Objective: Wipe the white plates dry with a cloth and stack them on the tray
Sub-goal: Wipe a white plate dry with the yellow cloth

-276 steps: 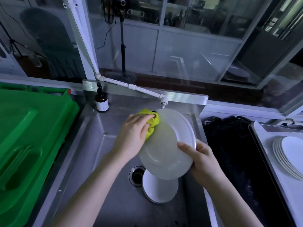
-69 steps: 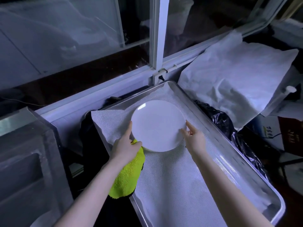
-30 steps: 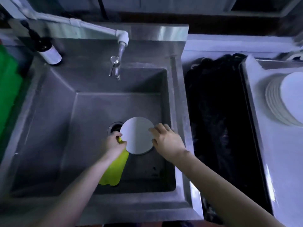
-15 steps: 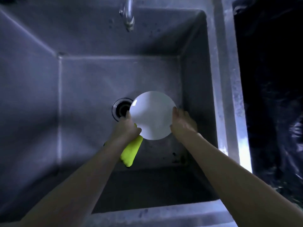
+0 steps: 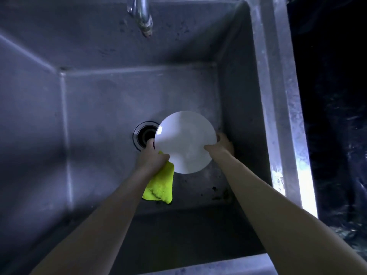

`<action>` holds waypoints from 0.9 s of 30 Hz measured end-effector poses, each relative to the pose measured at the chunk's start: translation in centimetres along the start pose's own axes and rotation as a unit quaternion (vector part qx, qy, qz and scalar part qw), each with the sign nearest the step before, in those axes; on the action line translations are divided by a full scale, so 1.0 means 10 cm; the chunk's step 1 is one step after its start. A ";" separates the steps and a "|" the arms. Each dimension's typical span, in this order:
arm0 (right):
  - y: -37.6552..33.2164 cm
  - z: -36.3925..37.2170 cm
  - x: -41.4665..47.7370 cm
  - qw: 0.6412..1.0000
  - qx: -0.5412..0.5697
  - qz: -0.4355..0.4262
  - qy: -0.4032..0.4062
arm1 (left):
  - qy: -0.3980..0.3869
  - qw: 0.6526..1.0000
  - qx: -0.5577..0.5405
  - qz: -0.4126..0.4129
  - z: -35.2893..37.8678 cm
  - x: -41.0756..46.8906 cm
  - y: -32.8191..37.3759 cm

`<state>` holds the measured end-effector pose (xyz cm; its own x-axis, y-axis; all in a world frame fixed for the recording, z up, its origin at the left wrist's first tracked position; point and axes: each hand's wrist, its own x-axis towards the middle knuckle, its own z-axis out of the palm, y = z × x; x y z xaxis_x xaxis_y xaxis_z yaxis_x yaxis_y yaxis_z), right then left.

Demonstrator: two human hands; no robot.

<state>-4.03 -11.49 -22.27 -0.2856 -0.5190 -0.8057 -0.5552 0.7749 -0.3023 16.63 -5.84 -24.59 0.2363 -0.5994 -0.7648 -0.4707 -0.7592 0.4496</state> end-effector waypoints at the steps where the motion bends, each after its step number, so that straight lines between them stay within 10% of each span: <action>1: 0.00 -0.01 0.00 1.000 0.014 -0.003 -0.001 | -0.007 1.000 -0.024 -0.003 -0.02 0.00 0.00; 11: -0.12 -0.13 -0.54 0.961 0.251 -0.108 -0.054 | -0.034 0.977 -0.211 -0.021 -0.42 -0.30 -0.22; 27: -0.84 -0.37 -2.08 0.914 0.156 -0.374 -0.022 | 0.112 0.948 -0.298 0.008 -1.73 -1.51 -0.35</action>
<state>3.66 -8.52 -1.05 0.1183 -0.9363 -0.3308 -0.3310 0.2769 -0.9021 29.40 1.50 -6.60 0.4397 -0.6006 -0.6678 0.0729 -0.7172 0.6930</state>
